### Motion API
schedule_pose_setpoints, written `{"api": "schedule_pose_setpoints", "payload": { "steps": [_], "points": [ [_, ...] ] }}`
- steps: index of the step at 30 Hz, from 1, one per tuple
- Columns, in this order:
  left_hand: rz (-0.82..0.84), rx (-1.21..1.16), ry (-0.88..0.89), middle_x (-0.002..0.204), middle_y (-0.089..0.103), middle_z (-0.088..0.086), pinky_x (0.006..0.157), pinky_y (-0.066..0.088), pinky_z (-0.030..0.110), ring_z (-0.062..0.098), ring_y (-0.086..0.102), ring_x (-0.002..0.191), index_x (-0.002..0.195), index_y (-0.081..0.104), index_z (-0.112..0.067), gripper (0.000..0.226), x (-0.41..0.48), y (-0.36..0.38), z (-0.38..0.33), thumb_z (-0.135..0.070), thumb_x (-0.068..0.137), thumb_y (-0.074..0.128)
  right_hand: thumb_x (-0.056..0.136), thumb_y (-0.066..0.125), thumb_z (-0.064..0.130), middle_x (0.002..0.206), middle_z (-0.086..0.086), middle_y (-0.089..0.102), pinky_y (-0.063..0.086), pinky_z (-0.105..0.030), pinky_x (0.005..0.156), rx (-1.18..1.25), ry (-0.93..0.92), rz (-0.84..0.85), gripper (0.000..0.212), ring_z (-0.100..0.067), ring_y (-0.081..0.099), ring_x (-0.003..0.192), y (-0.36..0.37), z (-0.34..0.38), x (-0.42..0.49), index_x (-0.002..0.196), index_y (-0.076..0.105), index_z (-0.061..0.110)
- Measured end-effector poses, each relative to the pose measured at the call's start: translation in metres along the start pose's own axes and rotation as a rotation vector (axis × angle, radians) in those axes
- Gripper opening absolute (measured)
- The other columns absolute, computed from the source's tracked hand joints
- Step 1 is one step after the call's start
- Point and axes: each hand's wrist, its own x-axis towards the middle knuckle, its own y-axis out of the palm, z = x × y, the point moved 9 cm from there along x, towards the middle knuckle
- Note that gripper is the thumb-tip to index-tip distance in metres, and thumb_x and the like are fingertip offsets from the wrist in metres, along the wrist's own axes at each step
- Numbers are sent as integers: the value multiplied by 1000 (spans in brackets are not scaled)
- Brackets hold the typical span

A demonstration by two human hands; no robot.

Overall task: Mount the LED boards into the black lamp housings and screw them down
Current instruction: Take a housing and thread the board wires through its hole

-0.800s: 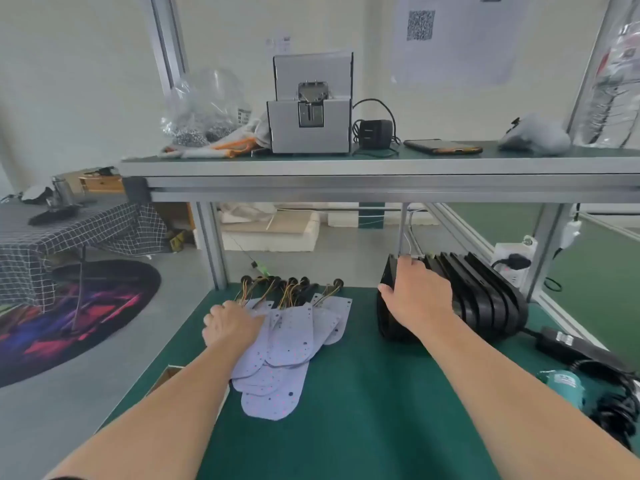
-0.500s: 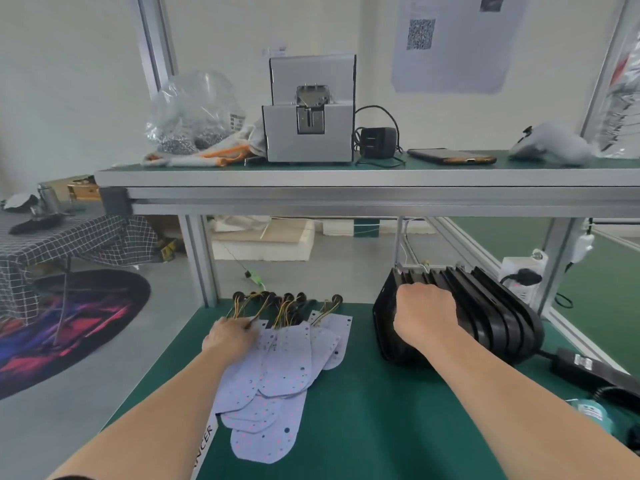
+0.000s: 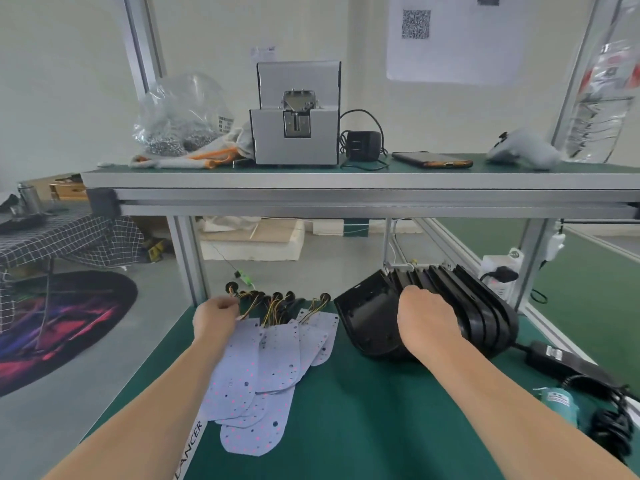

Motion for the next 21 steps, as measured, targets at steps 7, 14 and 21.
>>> {"api": "schedule_pose_setpoints", "payload": {
  "steps": [7,14,21],
  "points": [
    [-24,-225,23,75,63,10,58,38,30,20,42,57,72,68,-10,28,-47,-26,-48,6,79,47,99,48,21,106,-12,64,33,-32,69,192,-82,80,17,-35,63,103,24,-21,-83,89,36,16],
    [207,-389,171,56,41,10,46,32,21,14,31,45,55,57,-6,31,-142,-40,-90,15,70,39,97,49,39,89,3,52,35,-28,70,289,-106,274,23,-25,47,83,83,-38,-180,86,35,26],
    [497,-362,396,47,35,5,51,41,14,12,26,44,53,56,-4,17,-240,-18,-144,-1,58,40,99,49,29,74,1,55,41,-34,64,350,-195,271,20,-26,57,73,73,-37,-194,85,39,19]
  ]
}}
